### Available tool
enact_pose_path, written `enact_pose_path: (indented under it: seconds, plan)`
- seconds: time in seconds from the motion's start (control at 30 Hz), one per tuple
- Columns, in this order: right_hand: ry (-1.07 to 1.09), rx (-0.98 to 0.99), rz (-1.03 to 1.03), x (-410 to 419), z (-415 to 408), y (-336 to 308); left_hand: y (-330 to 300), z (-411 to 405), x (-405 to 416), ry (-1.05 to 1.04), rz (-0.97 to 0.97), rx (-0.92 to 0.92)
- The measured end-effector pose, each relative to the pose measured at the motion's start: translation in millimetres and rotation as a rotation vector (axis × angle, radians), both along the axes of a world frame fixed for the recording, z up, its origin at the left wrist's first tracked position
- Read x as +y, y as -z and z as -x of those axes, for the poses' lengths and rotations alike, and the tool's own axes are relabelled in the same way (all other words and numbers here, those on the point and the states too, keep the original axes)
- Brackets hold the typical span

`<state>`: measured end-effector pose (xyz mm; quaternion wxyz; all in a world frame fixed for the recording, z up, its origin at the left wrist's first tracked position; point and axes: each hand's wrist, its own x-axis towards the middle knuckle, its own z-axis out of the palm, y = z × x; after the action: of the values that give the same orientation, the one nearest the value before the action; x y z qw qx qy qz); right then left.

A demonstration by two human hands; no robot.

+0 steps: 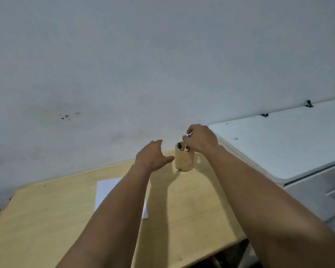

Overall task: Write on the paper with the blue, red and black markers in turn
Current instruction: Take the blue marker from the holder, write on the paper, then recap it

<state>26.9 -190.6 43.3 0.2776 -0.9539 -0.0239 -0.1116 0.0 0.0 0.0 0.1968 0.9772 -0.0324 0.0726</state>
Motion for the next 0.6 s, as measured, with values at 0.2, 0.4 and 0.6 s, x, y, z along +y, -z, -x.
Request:
enact_pose_path:
  seconds: [0.2, 0.4, 0.6]
  plan:
    - [0.144, 0.096, -0.244, -8, -30, 23, 36, -38, -35, 0.028, 0.309, 0.178]
    - [0.128, 0.243, -0.262, -9, -57, 28, 63, -56, -55, 0.064, 0.670, 0.123]
    - [0.139, 0.243, -0.270, -9, -63, 31, 71, -61, -58, 0.064, 0.718, 0.086]
